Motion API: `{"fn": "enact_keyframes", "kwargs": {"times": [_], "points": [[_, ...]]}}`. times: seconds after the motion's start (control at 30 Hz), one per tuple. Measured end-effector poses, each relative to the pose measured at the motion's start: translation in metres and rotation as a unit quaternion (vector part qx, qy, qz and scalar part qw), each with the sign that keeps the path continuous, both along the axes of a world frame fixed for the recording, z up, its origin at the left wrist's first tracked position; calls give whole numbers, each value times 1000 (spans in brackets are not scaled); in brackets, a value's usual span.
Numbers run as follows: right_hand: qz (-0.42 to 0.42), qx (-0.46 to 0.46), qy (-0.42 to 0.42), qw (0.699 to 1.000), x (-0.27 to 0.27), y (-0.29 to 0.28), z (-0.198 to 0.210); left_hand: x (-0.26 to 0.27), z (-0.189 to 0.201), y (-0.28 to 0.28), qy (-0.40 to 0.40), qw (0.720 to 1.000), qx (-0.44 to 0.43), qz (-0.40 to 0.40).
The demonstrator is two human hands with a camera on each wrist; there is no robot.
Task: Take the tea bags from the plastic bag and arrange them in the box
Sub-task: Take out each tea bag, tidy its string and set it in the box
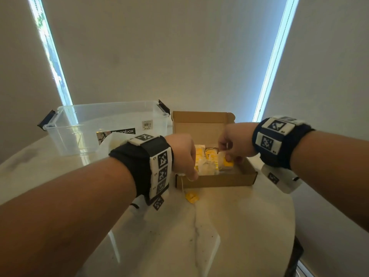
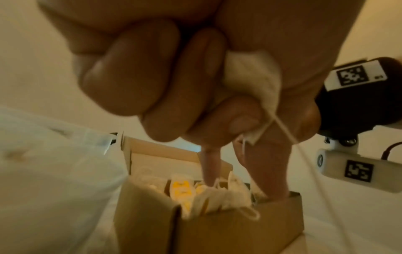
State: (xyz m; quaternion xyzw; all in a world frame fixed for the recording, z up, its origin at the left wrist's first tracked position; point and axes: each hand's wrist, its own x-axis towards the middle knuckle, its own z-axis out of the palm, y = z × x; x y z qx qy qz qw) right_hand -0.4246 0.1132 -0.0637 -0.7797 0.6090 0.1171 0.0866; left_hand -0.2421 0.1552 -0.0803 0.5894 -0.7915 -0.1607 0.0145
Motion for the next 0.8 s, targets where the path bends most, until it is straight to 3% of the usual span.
{"fn": "enact_keyframes", "kwargs": {"times": [0.17, 0.5, 0.63, 0.8], "points": [[-1, 16, 34, 999, 2, -1, -16, -1, -9, -1, -61, 998, 5, -3], [-10, -12, 79, 997, 12, -14, -22, 0, -14, -5, -74, 997, -15, -26], [12, 18, 105, 994, 4, -14, -9, -1, -16, -6, -76, 996, -20, -31], [-1, 67, 64, 996, -1, -12, -15, -2, -17, -5, -68, 997, -23, -27]]}}
